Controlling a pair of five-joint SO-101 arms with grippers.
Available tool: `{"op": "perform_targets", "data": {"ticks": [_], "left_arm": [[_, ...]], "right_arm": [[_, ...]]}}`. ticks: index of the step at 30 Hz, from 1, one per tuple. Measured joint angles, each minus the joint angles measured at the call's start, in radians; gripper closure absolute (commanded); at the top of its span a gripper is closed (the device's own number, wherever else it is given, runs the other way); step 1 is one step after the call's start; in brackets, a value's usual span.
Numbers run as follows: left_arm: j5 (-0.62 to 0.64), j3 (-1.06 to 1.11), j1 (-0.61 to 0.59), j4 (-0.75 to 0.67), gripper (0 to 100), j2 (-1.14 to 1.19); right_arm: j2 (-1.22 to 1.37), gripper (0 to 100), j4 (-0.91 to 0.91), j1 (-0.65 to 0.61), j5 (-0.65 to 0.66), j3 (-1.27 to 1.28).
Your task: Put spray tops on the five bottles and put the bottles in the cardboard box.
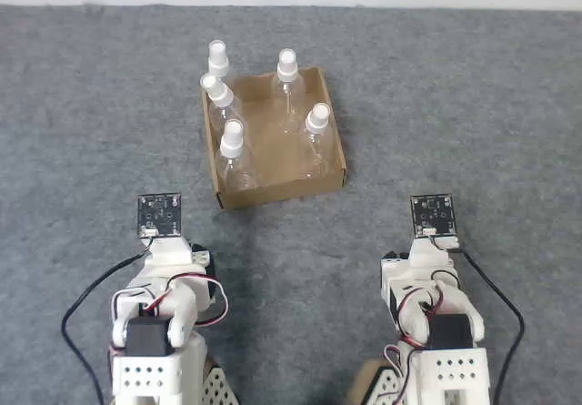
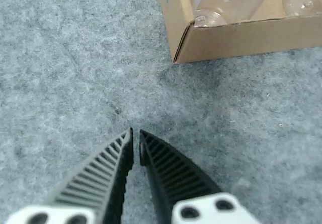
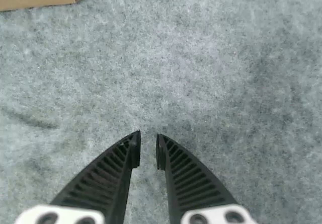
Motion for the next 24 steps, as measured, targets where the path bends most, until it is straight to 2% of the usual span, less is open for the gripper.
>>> {"op": "perform_targets", "data": {"ticks": [24], "left_arm": [[0.000,0.000,0.000,0.000,99,0.000]], "right_arm": [[0.000,99.1,0.000,0.000,0.000,0.000]]}}
